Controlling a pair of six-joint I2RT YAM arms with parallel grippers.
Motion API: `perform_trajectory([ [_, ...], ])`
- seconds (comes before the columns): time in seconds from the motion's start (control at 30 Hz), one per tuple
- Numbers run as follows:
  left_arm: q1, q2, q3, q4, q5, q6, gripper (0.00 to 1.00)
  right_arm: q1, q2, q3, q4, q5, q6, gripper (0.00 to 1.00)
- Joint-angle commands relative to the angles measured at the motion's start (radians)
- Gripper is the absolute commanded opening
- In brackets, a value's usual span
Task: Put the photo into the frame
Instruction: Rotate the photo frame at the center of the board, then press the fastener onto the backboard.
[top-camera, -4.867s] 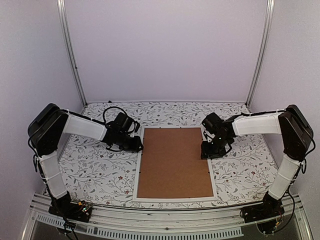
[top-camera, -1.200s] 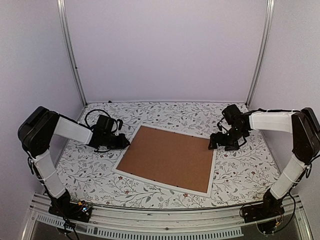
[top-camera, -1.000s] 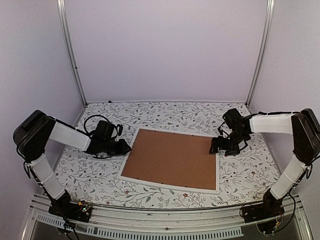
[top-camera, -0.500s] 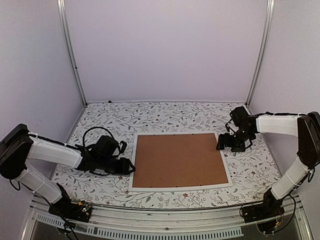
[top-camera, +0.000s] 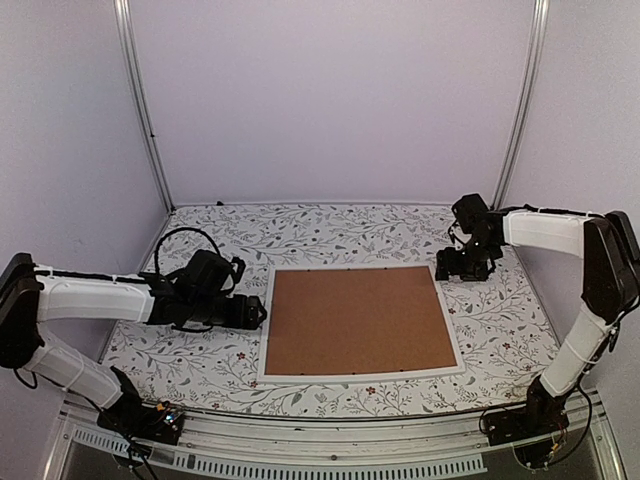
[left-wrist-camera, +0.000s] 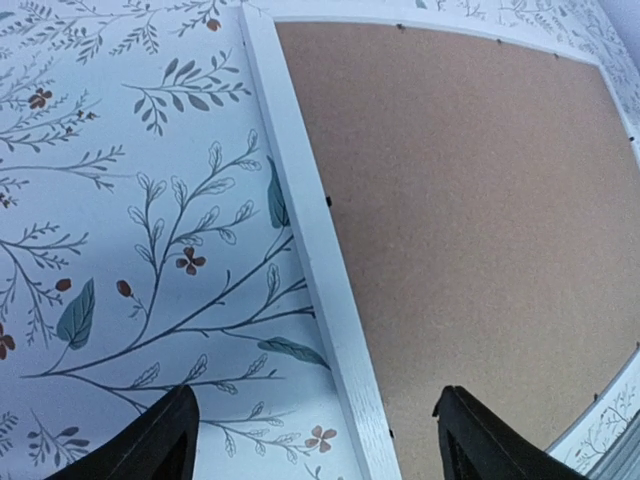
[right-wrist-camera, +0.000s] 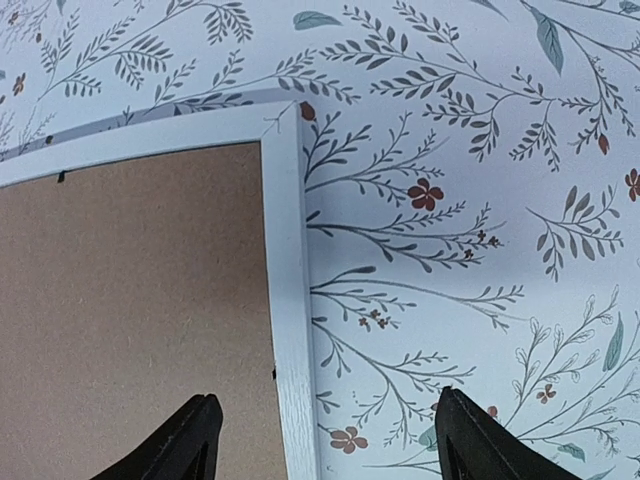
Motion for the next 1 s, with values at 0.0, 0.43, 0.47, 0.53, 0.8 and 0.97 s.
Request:
perform_trajectory([
  [0.0, 0.052, 0.065, 0.047, 0.023, 0.023, 0.059, 0.85, -0.001, 0.064, 0.069, -0.071, 0.091, -0.021, 0.75],
  [0.43, 0.101, 0.179, 0.098, 0.086, 0.119, 0.108, 0.88, -0.001, 0.159, 0.12, -0.102, 0.107, -0.041, 0.71],
  [0.47, 0.101, 0.185, 0.101, 0.085, 0.12, 0.112, 0.88, -0.001, 0.163, 0.118, -0.105, 0.109, -0.042, 0.71],
  [0.53, 0.101, 0.194, 0.107, 0.085, 0.125, 0.117, 0.88, -0.001, 0.169, 0.115, -0.106, 0.107, -0.043, 0.71],
  [0.8, 0.102, 0.21, 0.112, 0.092, 0.142, 0.114, 0.88, 0.006, 0.185, 0.109, -0.096, 0.1, -0.047, 0.71],
  [0.97, 0.102, 0.217, 0.113, 0.095, 0.146, 0.114, 0.88, 0.024, 0.199, 0.108, -0.101, 0.107, -0.044, 0.71],
])
